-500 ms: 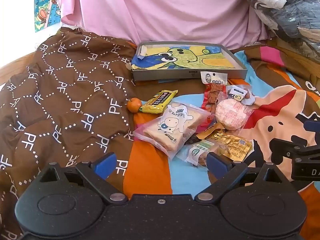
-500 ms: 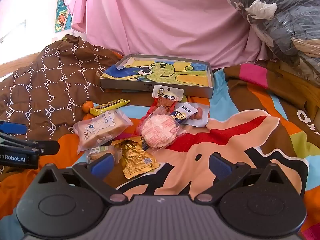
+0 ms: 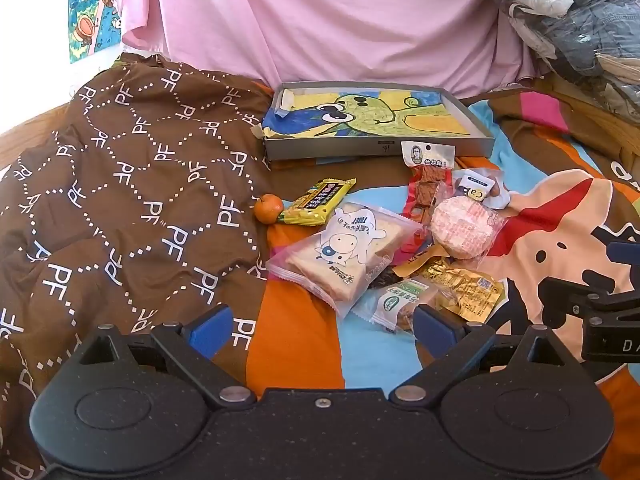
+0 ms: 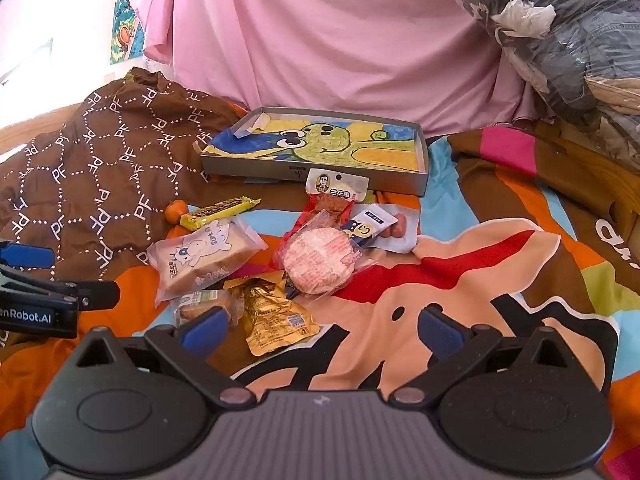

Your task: Organize snacks

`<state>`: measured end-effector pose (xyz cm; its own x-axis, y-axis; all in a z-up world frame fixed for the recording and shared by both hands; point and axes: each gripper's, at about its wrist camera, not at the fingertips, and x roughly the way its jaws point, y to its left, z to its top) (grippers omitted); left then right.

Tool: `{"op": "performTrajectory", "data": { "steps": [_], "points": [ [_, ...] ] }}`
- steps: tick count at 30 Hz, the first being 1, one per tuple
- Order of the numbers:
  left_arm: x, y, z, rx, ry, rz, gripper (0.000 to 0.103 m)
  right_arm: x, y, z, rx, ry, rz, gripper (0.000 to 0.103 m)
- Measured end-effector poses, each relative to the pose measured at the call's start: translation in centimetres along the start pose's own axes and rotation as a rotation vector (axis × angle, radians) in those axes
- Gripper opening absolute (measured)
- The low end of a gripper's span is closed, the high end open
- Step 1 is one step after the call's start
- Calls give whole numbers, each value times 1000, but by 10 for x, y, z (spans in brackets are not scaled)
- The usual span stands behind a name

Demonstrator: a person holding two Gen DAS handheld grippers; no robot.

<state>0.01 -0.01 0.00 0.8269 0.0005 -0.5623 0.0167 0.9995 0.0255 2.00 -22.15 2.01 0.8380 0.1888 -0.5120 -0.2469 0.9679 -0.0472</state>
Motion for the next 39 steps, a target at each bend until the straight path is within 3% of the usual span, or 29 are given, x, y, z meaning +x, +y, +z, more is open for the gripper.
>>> {"op": "performTrajectory", "data": {
  "steps": [39],
  "points": [
    [5, -1, -4, -8, 24, -2, 97, 4, 2, -3, 0, 15, 2, 103]
  ]
}}
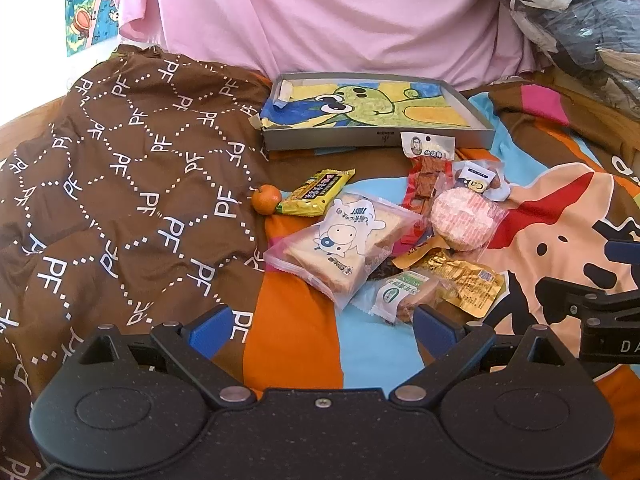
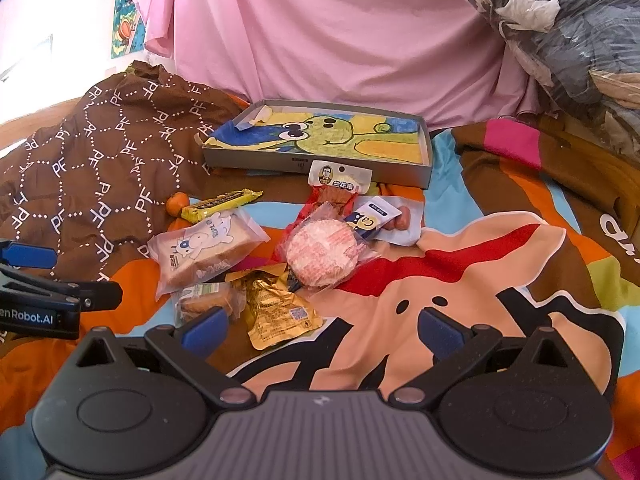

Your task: Organize snacks

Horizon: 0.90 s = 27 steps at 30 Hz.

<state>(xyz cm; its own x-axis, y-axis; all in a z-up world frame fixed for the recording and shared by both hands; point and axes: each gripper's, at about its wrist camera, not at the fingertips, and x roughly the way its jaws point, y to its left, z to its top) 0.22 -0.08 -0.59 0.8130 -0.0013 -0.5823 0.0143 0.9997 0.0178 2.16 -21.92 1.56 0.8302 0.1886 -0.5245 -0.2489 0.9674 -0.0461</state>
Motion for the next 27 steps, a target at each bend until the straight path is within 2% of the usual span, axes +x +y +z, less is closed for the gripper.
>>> {"op": "performTrajectory", "data": {
  "steps": [8, 16, 27],
  "points": [
    [5, 3, 0, -15, 28, -6, 97, 3, -1, -1, -5, 24, 4, 103],
    [16, 15, 0, -95, 91, -28, 97, 19, 7, -2, -67, 105, -7, 103],
    [28, 28, 15, -95, 104, 2, 97, 43, 18, 11, -84, 210, 77, 103]
  ]
}}
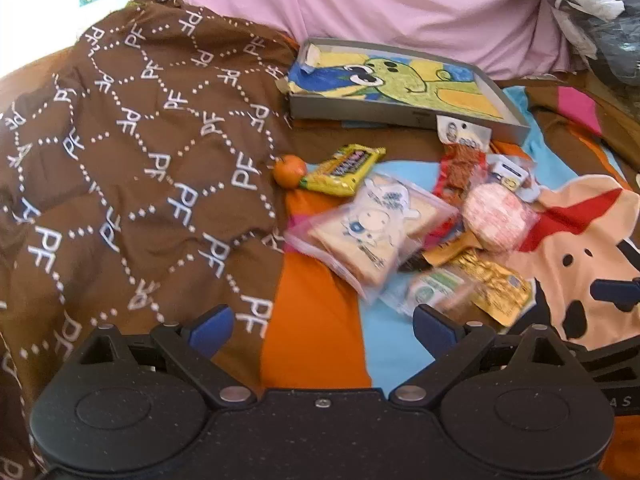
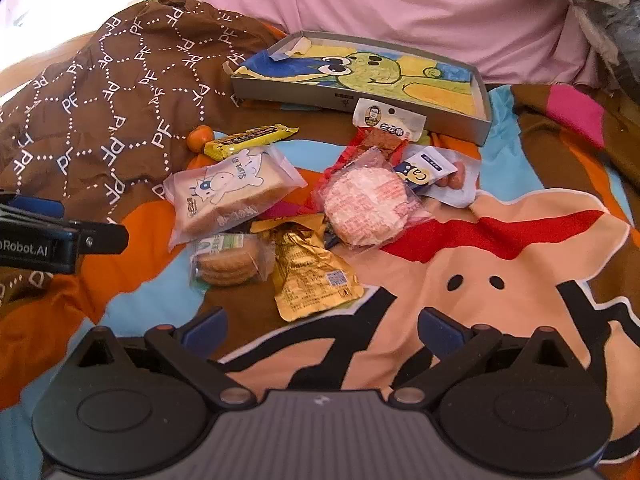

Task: Organize snacks
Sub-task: 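Close the left gripper on the white TOAST bag while the right gripper reaches the wrapped cookie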

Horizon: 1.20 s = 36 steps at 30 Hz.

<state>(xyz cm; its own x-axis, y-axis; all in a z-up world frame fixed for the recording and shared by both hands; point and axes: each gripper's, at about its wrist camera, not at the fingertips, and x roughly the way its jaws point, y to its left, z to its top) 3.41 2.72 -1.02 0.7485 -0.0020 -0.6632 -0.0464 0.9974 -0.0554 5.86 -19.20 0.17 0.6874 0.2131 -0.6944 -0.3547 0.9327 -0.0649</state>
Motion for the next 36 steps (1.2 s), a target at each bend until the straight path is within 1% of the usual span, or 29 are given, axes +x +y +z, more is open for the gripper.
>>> {"op": "performTrajectory", "data": {
  "steps": [4, 11, 14, 17, 19, 22, 25, 28, 30, 32, 34, 36],
  "points": [
    [3, 3, 11, -1, -4, 6, 96, 4, -2, 7, 4, -3, 11, 103],
    [9, 4, 24, 15, -19, 3, 97, 8, -1, 24, -33, -29, 32, 103],
    [14, 5, 29, 15, -3, -15, 97, 11, -1, 29, -45, -37, 50, 103],
    [21, 7, 33, 25, 16, -26, 97, 13, -2, 30, -65, -45, 89, 103],
    [25, 8, 35, 43, 23, -29, 96, 12, -3, 29, -103, -55, 131, 103],
    [32, 10, 39, 99, 36, -39, 96, 10, -1, 27, -230, -57, 175, 103],
    [41, 12, 44, 126, 60, -48, 96, 9, 4, 31, -358, -24, 243, 103],
    [49, 13, 47, 130, 64, -57, 96, 9, 14, 36, -472, 38, 354, 103],
    [54, 11, 49, 152, 61, -79, 96, 11, 21, 40, -512, 80, 402, 103],
    [60, 7, 52, 198, 52, -105, 96, 14, 29, 43, -530, 108, 423, 103],
    [64, 3, 56, 252, 39, -133, 96, 20, 33, 47, -518, 116, 422, 103],
    [71, 0, 59, 309, 35, -157, 96, 27, 36, 50, -494, 96, 408, 103]
  ]
}}
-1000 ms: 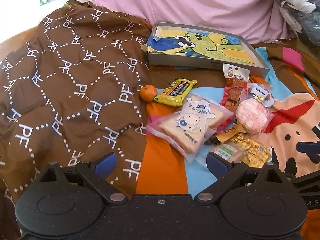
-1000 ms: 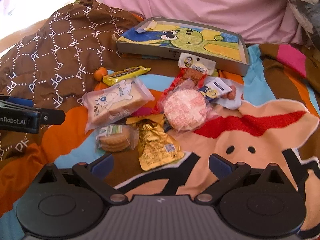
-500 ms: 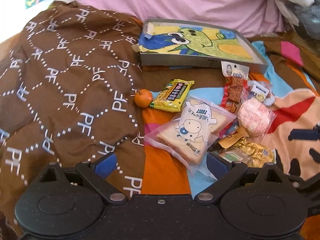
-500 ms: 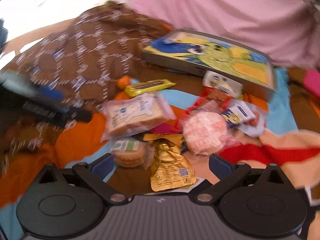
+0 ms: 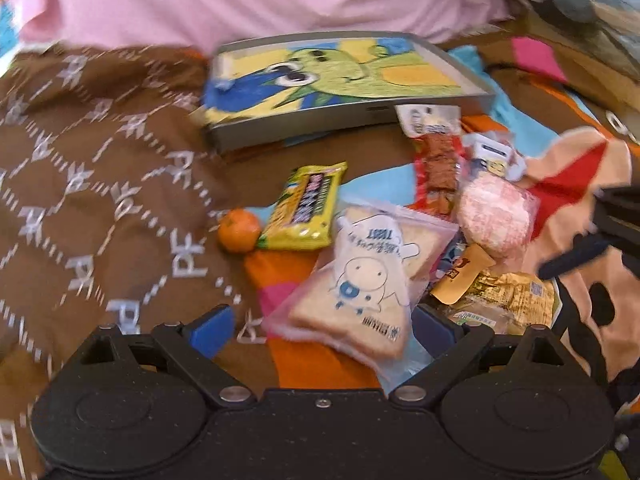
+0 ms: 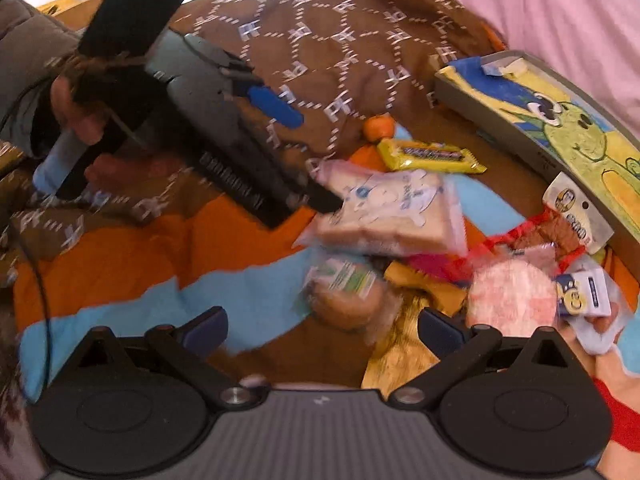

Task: Organize snacks
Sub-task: 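Close the left gripper on the white TOAST bag while the right gripper reaches the wrapped cookie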

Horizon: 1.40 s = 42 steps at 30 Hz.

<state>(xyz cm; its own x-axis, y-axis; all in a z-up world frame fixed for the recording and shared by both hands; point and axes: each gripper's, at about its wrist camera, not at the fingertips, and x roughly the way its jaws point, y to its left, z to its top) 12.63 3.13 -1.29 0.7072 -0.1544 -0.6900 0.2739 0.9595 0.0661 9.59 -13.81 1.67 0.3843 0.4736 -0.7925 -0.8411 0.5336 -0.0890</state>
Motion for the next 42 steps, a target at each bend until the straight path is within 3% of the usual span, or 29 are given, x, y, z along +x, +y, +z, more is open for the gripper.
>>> {"op": "performTrajectory", "data": {
  "steps": [4, 9, 15, 22, 30, 35, 42],
  "points": [
    [15, 0, 5, 69, 33, -53, 96, 14, -5, 0, 13, -39, -53, 103],
    [38, 0, 9, 100, 105, -95, 95, 27, -13, -5, 32, -55, -45, 102],
    [51, -12, 15, 163, 76, -102, 93, 42, -15, -5, 35, -28, -13, 91],
    [72, -21, 22, 197, 106, -111, 91, 45, -17, -8, 56, -34, 1, 91],
    [87, -8, 24, 125, 177, -197, 96, 48, -19, -7, 98, -18, 2, 82],
    [88, -7, 22, 95, 179, -179, 97, 47, -19, -6, 112, -15, -3, 79],
    [82, -5, 22, 73, 182, -168, 87, 43, -18, -7, 98, -9, -7, 79]
  ]
}}
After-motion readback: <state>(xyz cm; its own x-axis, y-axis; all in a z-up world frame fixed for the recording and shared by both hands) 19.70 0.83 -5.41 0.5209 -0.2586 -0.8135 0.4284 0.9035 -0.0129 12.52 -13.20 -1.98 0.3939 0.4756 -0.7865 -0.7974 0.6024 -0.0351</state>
